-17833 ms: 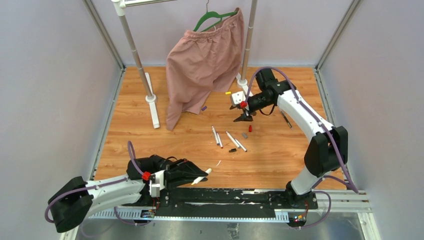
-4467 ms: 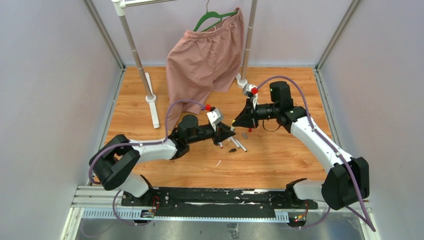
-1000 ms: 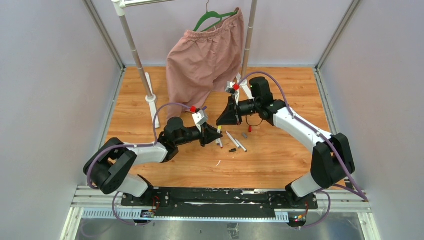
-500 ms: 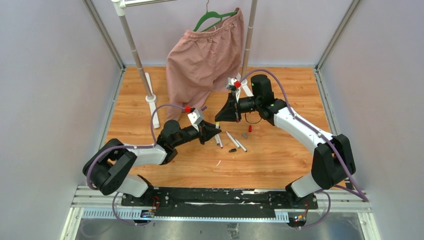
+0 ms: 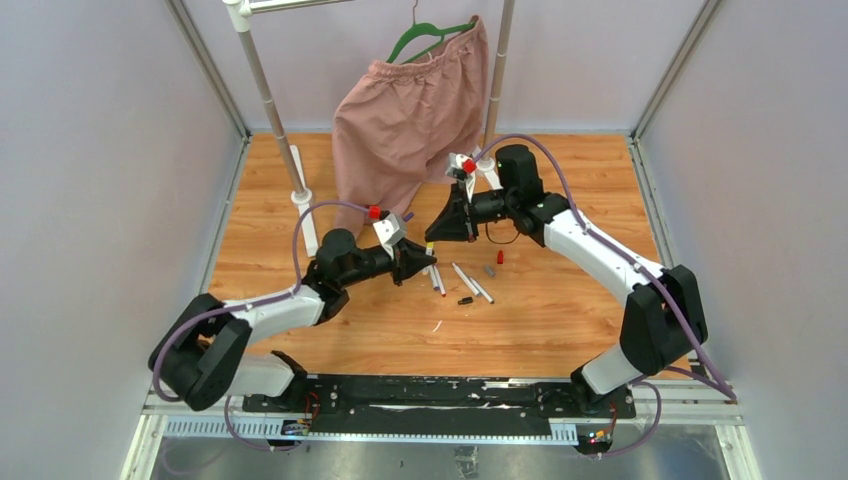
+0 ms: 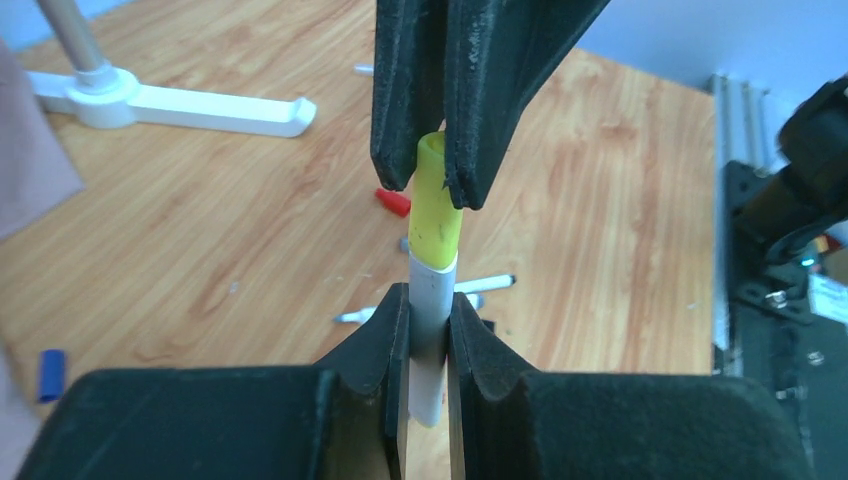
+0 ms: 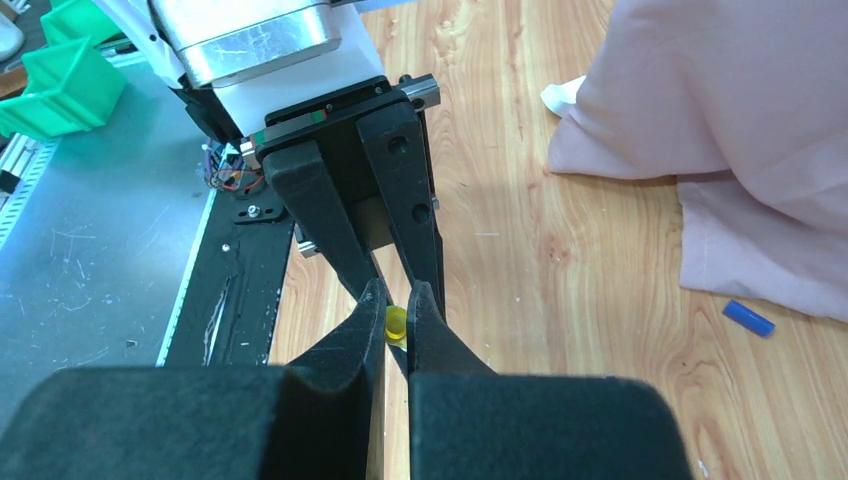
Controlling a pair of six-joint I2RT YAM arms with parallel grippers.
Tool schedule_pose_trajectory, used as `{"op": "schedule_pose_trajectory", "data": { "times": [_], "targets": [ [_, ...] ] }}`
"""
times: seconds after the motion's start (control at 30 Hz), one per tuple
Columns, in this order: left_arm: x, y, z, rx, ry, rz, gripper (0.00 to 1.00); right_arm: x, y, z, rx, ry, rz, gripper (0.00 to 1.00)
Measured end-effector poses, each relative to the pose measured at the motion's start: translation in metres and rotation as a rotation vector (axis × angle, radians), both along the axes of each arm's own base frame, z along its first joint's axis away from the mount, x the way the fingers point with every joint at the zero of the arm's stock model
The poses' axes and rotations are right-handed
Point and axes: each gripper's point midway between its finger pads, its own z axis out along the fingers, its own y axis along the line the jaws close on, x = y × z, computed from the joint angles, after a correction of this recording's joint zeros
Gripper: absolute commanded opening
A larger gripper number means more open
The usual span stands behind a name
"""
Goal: Insert the pens into the pen caps
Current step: Press the pen cap onto the pen.
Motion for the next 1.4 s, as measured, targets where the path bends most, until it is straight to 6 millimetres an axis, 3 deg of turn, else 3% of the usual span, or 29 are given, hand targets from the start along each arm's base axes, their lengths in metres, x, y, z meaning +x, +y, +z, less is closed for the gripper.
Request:
{"op": "schedule_pose_trajectory", "data": {
  "times": [0.23, 0.7, 1.2, 1.4],
  "targets": [
    [0.002, 0.016, 0.001, 0.104, -0.103, 0.052, 0.00, -0.004, 0.006, 0.000, 0.002, 0.004, 0.026, 0.00],
    [0.002, 0.018, -0.021, 0.249, -0.106, 0.065, 0.00, -0.003, 0.005, -0.020, -0.087, 0.039, -0.021, 0.00],
    [-0.002, 0.019, -0.009, 0.050, 0.228, 0.089, 0.00, 0.010, 0.016, -0.014, -0.079, -0.037, -0.052, 0.00],
    [-0.001, 0.017, -0.006, 0.067, 0.160, 0.044, 0.00, 0.009, 0.017, -0.012, -0.075, -0.035, -0.043, 0.00]
  ]
}}
